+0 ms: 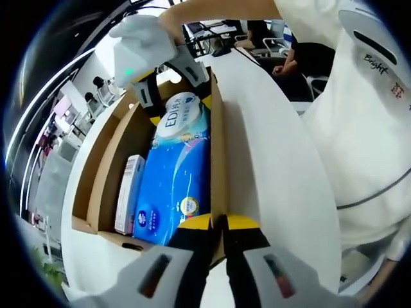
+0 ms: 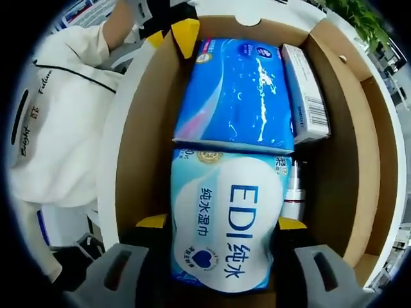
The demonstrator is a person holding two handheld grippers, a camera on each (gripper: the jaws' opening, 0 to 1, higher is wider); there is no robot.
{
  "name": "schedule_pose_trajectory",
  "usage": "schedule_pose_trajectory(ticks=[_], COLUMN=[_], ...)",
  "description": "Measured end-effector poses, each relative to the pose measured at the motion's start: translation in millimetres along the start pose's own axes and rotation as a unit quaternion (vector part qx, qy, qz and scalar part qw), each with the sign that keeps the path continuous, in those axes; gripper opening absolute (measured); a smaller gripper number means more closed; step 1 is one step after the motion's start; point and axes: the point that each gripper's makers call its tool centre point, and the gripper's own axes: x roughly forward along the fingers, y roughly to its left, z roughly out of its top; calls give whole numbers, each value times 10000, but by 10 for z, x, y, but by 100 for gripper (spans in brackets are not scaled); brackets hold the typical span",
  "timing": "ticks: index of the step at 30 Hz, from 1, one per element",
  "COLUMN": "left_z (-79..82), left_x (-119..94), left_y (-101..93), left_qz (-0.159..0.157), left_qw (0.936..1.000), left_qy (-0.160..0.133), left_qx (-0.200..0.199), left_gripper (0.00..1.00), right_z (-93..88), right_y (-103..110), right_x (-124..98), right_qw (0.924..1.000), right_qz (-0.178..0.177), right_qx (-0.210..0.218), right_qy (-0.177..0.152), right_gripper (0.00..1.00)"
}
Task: Operate the shoe box by opening the lid, removing the specified soft item, and placing it in the target area until the item is outside and the box remains undamaged.
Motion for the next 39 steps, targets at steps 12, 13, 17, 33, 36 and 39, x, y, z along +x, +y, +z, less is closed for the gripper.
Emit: schedule_pose_trajectory(ticks=[12, 13, 17, 33, 36, 39], left_z=[-4, -4, -4, -5, -5, -29], left_x=[1, 1, 6, -16, -70, -56], left_y=[1, 0, 2, 9, 19, -3], left_qz=[-7, -10, -8, 413, 447, 170], left_qw=[10000, 10000, 10000, 9989, 9983, 9984], left_qy=[-10, -7, -10, 202, 334, 468], left_qx=[3, -5, -76, 129, 144, -255], left_gripper=[5, 5, 6, 9, 8, 6], right_z=[-45, -50, -60, -86, -93, -90], right_y=[-96, -96, -106, -39, -35, -78], right_x=[135, 133, 161, 142, 144, 141], right_qw=[9987, 9985, 9975, 9964, 9967, 9971], right_qz=[-23, -35, -185, -254, -237, -215], right_qx=[114, 126, 260, 343, 279, 286], right_qy=[489, 530, 631, 730, 728, 678], right_gripper=[67, 67, 68, 68, 68, 67])
